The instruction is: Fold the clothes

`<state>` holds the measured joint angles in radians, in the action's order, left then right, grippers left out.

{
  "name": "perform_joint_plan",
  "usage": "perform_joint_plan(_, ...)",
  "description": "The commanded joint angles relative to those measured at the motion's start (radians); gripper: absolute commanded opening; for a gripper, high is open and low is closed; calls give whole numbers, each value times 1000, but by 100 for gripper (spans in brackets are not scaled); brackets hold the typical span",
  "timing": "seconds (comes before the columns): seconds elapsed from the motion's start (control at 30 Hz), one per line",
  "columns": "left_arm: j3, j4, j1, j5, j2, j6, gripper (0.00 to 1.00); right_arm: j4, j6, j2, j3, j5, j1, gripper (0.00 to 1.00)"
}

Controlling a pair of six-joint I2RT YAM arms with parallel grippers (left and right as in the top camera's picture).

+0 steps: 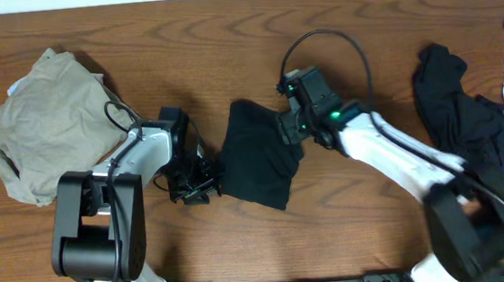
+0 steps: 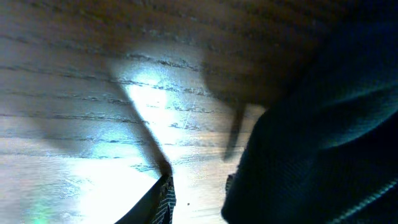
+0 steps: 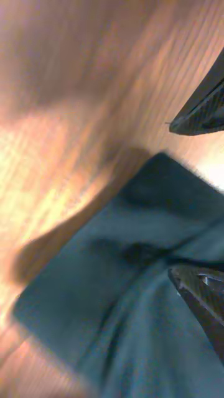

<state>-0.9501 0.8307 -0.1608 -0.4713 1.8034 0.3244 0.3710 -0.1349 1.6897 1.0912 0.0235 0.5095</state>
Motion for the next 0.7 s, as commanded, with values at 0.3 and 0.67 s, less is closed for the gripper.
perform_joint_plan(0.3,16,-203,-2,159,-328,3,29,232,27,-199,-2,56,2,65)
perform_joint_plan(0.67,17,-294,-2,-84,-265,-87,77,166,27,51,-12,239,14,63)
